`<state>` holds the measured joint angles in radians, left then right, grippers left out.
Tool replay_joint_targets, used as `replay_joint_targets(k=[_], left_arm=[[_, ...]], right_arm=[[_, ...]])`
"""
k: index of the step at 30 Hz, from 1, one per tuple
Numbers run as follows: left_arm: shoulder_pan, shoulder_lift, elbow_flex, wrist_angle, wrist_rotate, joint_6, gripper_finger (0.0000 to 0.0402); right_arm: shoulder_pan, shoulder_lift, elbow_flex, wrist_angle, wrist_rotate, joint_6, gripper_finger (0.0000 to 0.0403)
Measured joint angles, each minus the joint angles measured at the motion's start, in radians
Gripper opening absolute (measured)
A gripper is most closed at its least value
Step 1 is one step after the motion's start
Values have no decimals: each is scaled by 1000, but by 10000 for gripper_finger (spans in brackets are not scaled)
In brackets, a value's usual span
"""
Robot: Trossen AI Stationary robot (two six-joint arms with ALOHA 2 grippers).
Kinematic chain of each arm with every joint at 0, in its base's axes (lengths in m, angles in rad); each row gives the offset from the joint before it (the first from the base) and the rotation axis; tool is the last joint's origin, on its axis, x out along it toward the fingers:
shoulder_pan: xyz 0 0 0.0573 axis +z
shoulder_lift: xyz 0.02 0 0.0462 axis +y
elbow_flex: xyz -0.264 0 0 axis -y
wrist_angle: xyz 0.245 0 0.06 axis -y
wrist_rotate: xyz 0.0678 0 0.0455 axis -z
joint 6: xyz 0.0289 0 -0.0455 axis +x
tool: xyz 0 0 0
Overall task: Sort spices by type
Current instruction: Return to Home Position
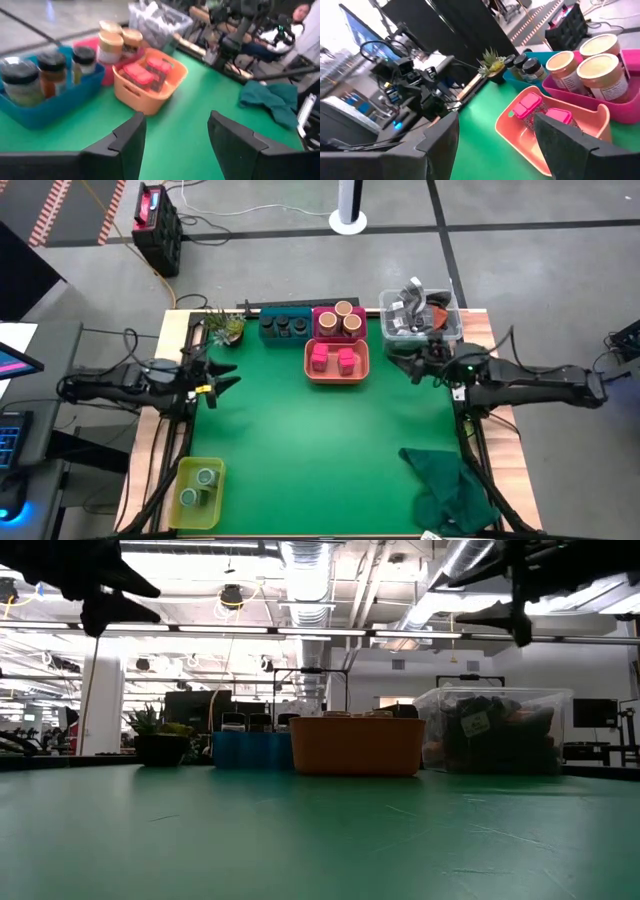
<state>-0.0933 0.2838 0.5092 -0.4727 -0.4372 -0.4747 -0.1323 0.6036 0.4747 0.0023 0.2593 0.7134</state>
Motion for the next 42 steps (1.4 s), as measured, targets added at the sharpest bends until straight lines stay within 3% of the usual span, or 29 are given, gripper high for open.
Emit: replay_joint_targets(k=[13, 24, 33, 42], left_arm=[[6, -148, -124, 135, -99, 95, 173], [57, -265, -209, 173, -99, 123, 144], [73, -281, -255, 151, -78, 120, 132], [73, -280, -335, 240, -9, 70, 123]], right_arm=[[0, -339, -125, -14, 79, -74, 280], [0, -605, -194, -149, 162, -105, 280], [4, -601, -260, -144, 165, -112, 280], [46, -601, -425, 45, 162, -50, 253]])
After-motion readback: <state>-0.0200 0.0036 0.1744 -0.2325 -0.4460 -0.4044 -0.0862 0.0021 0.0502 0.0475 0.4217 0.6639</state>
